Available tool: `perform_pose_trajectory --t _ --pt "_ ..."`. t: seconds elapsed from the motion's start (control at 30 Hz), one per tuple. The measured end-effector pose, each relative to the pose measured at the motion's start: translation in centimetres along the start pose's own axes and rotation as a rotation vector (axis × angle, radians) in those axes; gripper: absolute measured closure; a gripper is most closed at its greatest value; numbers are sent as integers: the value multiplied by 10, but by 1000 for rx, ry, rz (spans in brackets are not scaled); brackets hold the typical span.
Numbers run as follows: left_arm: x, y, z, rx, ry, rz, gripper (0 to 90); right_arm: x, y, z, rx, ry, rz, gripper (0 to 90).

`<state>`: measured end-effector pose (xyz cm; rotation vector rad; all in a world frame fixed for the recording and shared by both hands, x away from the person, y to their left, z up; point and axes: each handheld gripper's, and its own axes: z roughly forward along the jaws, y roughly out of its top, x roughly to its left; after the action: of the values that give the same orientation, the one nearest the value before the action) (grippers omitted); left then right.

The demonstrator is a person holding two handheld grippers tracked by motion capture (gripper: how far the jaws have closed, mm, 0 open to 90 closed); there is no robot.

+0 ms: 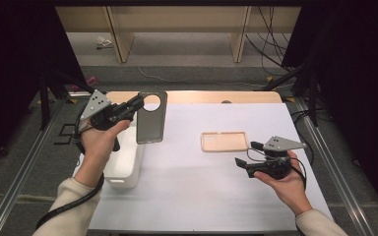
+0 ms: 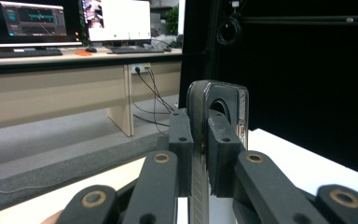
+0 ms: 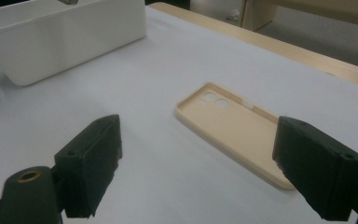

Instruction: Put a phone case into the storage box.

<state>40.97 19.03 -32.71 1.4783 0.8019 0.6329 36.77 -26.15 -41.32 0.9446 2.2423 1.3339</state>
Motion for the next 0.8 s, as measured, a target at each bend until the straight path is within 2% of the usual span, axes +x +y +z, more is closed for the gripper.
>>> perform_pose_trajectory --t 0.2,0.8 --pt "10 0 -1 -2 4 -16 818 -2 -1 0 2 -3 6 165" --pt "51 9 7 7 13 -2 817 -3 -1 -1 -6 -12 15 165"
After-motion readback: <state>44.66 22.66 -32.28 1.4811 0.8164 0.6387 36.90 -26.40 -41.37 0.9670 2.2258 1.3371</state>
